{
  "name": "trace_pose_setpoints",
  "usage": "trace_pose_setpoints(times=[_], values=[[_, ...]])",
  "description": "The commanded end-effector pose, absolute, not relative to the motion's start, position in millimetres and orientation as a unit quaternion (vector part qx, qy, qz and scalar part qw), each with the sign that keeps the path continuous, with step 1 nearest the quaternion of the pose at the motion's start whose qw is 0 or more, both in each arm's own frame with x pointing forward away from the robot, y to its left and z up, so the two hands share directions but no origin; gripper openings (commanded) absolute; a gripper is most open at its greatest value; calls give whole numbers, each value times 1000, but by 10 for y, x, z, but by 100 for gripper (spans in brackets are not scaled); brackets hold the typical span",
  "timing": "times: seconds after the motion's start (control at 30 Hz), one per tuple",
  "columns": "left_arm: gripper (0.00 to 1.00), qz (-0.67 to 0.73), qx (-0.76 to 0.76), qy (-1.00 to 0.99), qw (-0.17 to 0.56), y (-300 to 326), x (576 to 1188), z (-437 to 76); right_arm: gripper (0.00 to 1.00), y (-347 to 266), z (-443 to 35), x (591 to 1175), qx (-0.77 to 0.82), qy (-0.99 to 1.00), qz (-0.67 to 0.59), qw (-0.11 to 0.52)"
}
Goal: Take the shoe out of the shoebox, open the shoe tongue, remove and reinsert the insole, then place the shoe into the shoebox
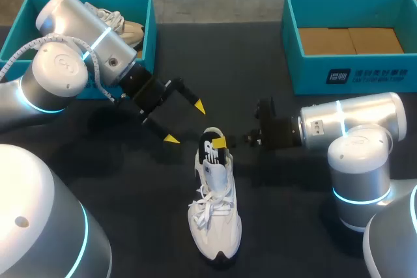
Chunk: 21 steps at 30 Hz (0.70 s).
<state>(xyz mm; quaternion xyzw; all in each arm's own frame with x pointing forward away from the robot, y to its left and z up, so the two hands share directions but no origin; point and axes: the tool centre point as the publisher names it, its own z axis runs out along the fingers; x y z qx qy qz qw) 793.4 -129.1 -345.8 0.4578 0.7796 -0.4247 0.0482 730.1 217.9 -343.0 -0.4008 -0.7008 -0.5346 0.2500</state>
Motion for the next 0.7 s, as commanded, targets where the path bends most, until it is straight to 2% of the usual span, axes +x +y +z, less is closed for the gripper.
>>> trace_pose_setpoints(times=[0.03,0.7], values=[[100,-423,459,780,47,-1301,7943,-3462,0,2164,-3475,7232,-405,-700,-532,249],[100,-423,459,780,47,-1301,7943,-3462,0,2221,-3542,7125,-409,-703,-524,254]])
